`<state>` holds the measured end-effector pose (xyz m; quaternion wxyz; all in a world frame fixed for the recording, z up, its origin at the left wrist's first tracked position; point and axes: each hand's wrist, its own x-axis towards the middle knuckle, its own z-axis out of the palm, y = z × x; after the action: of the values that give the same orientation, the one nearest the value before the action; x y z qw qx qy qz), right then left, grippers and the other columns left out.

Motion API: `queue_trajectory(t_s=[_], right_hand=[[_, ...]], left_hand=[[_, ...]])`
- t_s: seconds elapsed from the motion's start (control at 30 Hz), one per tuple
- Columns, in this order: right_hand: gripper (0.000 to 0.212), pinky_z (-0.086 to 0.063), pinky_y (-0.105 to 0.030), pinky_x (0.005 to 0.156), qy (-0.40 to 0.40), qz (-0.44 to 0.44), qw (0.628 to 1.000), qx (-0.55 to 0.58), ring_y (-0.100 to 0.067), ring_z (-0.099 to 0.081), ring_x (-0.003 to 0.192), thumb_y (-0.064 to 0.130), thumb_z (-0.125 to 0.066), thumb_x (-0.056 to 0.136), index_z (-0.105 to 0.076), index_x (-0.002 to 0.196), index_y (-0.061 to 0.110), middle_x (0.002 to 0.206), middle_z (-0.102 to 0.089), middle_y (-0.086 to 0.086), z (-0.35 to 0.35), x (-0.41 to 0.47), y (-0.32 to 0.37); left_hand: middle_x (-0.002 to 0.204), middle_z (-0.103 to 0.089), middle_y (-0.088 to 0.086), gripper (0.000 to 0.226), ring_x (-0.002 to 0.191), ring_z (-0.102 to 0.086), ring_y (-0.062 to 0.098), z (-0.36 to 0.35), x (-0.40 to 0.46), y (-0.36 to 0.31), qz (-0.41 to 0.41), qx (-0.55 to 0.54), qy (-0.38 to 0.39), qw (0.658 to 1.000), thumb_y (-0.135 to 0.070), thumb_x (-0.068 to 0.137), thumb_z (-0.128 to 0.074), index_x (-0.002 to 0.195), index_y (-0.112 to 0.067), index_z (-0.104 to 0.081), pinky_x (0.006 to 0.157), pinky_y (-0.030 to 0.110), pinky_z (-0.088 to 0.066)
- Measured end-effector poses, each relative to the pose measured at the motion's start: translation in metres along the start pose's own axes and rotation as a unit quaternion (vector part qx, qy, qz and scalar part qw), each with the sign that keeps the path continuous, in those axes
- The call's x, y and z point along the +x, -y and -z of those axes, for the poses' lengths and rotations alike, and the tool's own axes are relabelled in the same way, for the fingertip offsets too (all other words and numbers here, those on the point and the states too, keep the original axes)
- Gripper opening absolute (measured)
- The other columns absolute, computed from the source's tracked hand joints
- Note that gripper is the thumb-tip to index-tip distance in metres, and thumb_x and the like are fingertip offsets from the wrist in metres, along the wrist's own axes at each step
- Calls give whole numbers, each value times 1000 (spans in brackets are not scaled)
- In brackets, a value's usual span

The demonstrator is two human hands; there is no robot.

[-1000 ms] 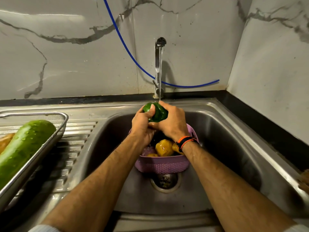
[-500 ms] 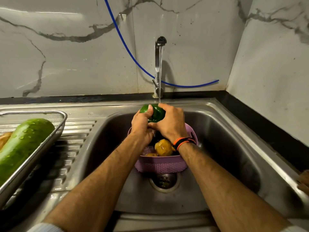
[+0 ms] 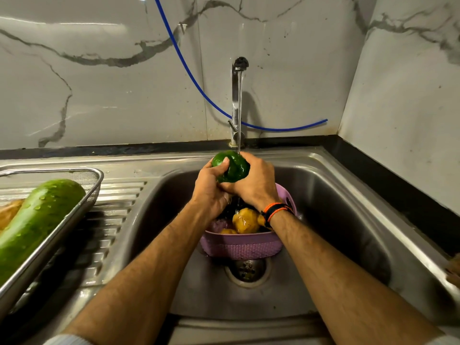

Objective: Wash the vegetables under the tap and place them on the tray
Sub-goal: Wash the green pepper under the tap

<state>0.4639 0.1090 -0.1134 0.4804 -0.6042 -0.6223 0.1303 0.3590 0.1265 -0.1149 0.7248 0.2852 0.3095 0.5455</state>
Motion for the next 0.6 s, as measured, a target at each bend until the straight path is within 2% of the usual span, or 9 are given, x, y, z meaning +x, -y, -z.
queue_trajectory(t_s=[0.07,0.13,0.23,0.37,0.4,0.53,0.6], right_hand=[[68,-45,-11,79,-6,10,1000,0,-12,-63,100,24,-92,63,-62,124,17,110,-69,0,2,-1,-2],[73,-49,-17,87,-4,24,1000,-11,-13,-62,104,23,-91,65,-59,130,16,115,-68,-1,3,-1,-3],[76,-52,-27,94,21,33,999,-16,-14,-61,105,25,-90,65,-57,132,14,119,-66,-4,3,-1,-2],[105,-37,-32,109,92,-1,995,-38,-25,-41,135,27,-88,68,-28,152,11,147,-43,-10,5,2,-2],[106,-37,-31,109,88,0,995,-38,-25,-41,135,28,-89,67,-28,153,11,148,-43,-10,6,1,-2],[94,-43,-25,105,10,12,1000,-20,-20,-54,124,27,-91,63,-46,144,11,138,-57,-7,4,-1,-1],[95,-41,-22,102,19,6,1000,-23,-20,-53,125,27,-91,63,-45,145,12,139,-56,-7,3,1,-1]], left_hand=[[126,-66,19,38,109,-68,31,-3,-1,0,3,28,3,1000,-13,95,-59,133,-12,-56,75,39,-61],[126,-66,16,43,108,-67,30,-4,1,0,3,58,-13,998,-18,93,-65,134,-16,-54,67,39,-60],[125,-66,15,49,106,-68,30,0,2,1,3,79,-29,996,-14,90,-68,136,-17,-51,68,39,-60],[124,-66,16,44,107,-67,30,2,1,1,9,106,0,994,-7,90,-65,132,-14,-55,73,40,-60],[124,-67,17,43,107,-68,31,2,1,2,8,98,0,995,-7,90,-65,132,-13,-56,74,40,-60],[122,-68,18,42,105,-69,32,-4,3,3,0,35,-27,999,-6,91,-63,132,-12,-57,69,39,-61],[122,-67,18,42,105,-69,32,-3,4,3,3,35,-24,999,-6,92,-62,133,-12,-56,68,37,-61]])
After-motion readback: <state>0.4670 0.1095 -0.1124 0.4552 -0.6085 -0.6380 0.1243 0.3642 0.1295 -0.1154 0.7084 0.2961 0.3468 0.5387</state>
